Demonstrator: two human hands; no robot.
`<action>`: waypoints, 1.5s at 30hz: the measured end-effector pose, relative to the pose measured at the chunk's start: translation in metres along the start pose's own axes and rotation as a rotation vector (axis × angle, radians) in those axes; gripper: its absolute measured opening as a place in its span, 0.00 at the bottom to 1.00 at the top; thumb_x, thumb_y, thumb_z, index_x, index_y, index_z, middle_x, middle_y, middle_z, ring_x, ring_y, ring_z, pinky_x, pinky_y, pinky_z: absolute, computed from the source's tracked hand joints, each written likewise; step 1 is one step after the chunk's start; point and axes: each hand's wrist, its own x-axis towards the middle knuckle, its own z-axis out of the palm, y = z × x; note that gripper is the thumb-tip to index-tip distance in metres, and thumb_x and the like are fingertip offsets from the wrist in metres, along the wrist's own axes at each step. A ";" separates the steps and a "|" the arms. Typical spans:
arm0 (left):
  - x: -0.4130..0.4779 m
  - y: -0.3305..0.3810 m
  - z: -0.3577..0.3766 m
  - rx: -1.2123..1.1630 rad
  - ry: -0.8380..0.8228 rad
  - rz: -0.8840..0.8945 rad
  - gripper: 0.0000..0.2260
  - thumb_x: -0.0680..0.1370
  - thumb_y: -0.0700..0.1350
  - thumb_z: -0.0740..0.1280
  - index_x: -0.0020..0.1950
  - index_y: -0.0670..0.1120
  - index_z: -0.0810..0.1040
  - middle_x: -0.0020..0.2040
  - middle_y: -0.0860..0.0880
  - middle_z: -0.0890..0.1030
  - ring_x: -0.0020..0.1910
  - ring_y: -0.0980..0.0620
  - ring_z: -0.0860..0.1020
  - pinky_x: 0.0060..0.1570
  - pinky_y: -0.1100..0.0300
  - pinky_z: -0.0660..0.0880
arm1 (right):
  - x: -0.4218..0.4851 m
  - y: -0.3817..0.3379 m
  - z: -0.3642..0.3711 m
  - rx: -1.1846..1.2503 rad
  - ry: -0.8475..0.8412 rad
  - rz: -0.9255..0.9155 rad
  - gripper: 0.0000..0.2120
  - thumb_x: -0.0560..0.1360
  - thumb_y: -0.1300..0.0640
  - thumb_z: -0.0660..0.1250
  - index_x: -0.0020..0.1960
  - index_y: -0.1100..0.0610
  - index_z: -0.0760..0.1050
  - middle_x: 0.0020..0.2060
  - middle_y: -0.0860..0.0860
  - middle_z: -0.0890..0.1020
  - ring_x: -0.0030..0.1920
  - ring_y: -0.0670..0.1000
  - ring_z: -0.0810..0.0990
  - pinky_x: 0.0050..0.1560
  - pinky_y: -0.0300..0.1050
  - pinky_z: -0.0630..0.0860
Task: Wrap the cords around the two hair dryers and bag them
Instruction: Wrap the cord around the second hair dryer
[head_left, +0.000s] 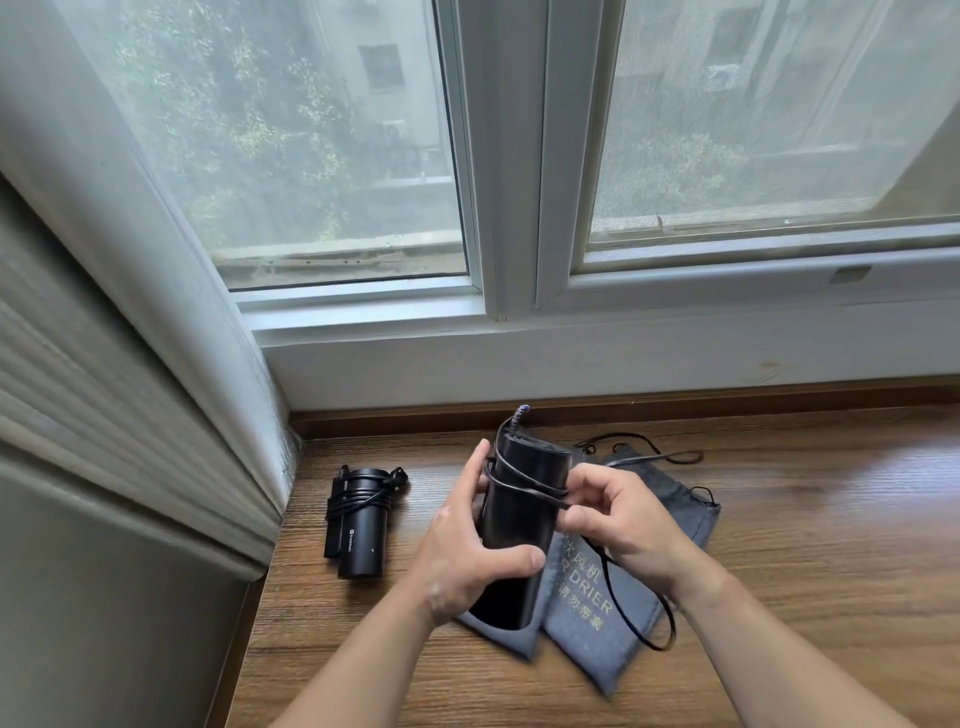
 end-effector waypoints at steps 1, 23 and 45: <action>-0.001 0.000 0.001 -0.033 -0.010 0.004 0.58 0.59 0.52 0.84 0.84 0.57 0.55 0.74 0.53 0.76 0.73 0.54 0.75 0.76 0.43 0.69 | 0.000 -0.003 0.001 0.006 0.004 -0.002 0.31 0.62 0.40 0.82 0.50 0.63 0.80 0.42 0.52 0.86 0.42 0.46 0.83 0.44 0.35 0.77; -0.003 0.007 0.007 -0.467 -0.061 -0.096 0.33 0.66 0.45 0.72 0.69 0.36 0.74 0.59 0.30 0.80 0.54 0.38 0.78 0.55 0.44 0.74 | 0.009 -0.015 0.023 0.051 0.005 0.196 0.37 0.62 0.44 0.79 0.65 0.57 0.72 0.36 0.46 0.83 0.28 0.49 0.68 0.25 0.38 0.65; -0.008 -0.009 -0.002 -0.359 0.187 -0.190 0.37 0.55 0.43 0.81 0.63 0.43 0.76 0.55 0.37 0.86 0.52 0.41 0.85 0.55 0.44 0.83 | 0.007 -0.015 0.004 -0.457 -0.064 0.133 0.26 0.71 0.48 0.78 0.67 0.45 0.76 0.39 0.51 0.82 0.31 0.49 0.74 0.34 0.45 0.72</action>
